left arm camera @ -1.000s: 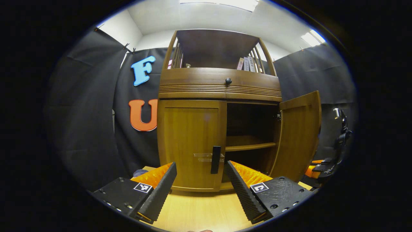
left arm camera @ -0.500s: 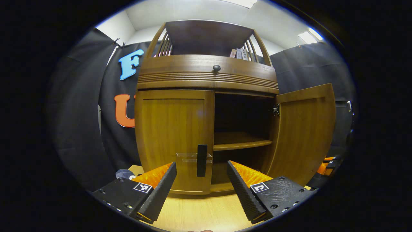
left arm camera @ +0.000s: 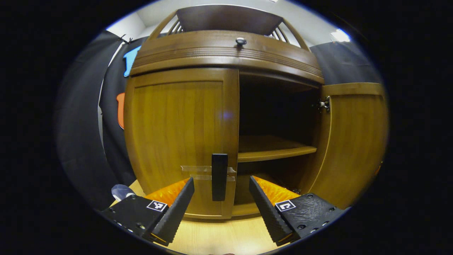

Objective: Open the right door of the double-door shoe cabinet with the right hand, and open the left door with the left hand.

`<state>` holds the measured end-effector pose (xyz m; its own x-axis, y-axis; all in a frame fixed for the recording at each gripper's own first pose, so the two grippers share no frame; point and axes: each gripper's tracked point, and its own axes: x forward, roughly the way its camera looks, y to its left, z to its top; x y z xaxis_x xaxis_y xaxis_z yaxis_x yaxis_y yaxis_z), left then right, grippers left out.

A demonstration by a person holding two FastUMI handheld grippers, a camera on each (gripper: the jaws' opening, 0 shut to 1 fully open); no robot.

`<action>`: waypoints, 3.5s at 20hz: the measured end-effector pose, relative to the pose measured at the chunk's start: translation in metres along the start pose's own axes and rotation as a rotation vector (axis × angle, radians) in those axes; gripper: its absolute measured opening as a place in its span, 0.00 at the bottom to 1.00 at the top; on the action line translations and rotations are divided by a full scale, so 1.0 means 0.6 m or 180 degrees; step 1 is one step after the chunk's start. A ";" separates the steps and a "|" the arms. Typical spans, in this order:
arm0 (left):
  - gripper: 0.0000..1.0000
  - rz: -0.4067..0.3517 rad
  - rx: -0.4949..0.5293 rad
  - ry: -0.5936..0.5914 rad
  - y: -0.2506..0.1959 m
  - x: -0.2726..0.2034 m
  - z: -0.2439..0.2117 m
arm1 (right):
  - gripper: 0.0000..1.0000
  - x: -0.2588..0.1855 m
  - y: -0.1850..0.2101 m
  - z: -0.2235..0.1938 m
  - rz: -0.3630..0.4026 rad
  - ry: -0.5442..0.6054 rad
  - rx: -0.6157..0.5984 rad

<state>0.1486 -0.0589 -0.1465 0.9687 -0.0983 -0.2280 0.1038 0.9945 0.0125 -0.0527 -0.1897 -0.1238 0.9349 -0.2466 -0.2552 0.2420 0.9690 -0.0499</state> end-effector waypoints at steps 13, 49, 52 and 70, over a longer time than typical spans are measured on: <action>0.62 0.0205 0.0050 0.0105 0.015 0.110 -0.029 | 0.51 -0.021 -0.062 0.018 -0.0189 -0.0101 0.0100; 0.26 0.0227 0.0074 0.0119 0.084 -0.085 -0.058 | 0.65 -0.052 0.122 0.063 0.0514 -0.0388 -0.0170; 0.20 0.0243 0.0048 0.0095 0.100 -0.110 -0.058 | 0.67 -0.054 0.158 0.066 0.0643 -0.0402 -0.0225; 0.15 0.0924 -0.0137 0.0124 0.320 -0.260 -0.079 | 0.74 -0.057 0.367 0.078 0.1359 -0.0382 -0.0398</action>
<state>0.0065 0.1493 -0.1549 0.9470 0.1911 -0.2583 -0.1867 0.9815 0.0415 -0.0191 0.0311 -0.0811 0.9693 0.1821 -0.1650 -0.1976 0.9768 -0.0827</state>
